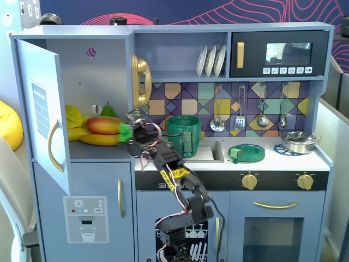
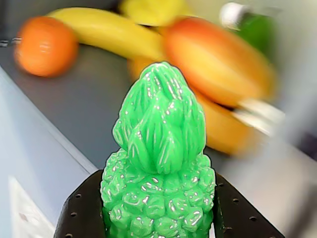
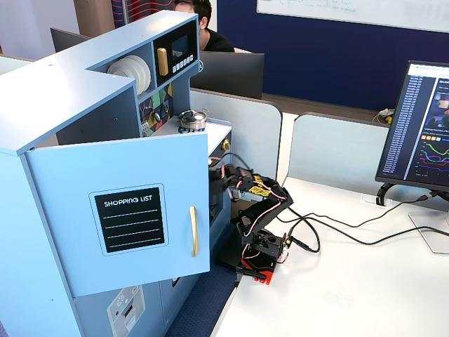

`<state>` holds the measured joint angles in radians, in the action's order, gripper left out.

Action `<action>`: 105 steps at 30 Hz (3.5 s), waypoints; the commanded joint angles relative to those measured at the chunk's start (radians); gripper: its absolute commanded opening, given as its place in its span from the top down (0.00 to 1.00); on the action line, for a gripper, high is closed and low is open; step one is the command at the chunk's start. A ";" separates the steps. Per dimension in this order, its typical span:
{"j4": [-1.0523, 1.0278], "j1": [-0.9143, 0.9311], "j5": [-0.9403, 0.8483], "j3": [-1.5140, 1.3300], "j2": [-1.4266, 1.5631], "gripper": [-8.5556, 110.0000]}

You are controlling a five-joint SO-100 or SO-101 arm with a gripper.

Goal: Pick up the green pineapple from the left cabinet and place it in the green recipient

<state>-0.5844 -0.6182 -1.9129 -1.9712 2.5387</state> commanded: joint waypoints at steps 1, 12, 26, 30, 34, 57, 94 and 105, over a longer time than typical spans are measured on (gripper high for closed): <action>-0.089 0.121 0.084 0.044 0.109 0.93; 0.170 0.532 0.202 0.150 -0.129 0.93; 0.400 0.600 0.252 0.476 -0.557 0.93; 0.423 0.638 0.242 0.597 -0.699 0.93; 0.425 0.655 0.255 0.664 -0.770 0.86; 0.319 0.632 0.354 -0.109 -0.097 0.61; -0.939 0.549 0.460 -1.025 0.638 0.89; -0.948 0.558 0.400 -1.025 0.638 0.89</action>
<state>-1.3468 -0.0583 -1.5018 -3.0051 3.1876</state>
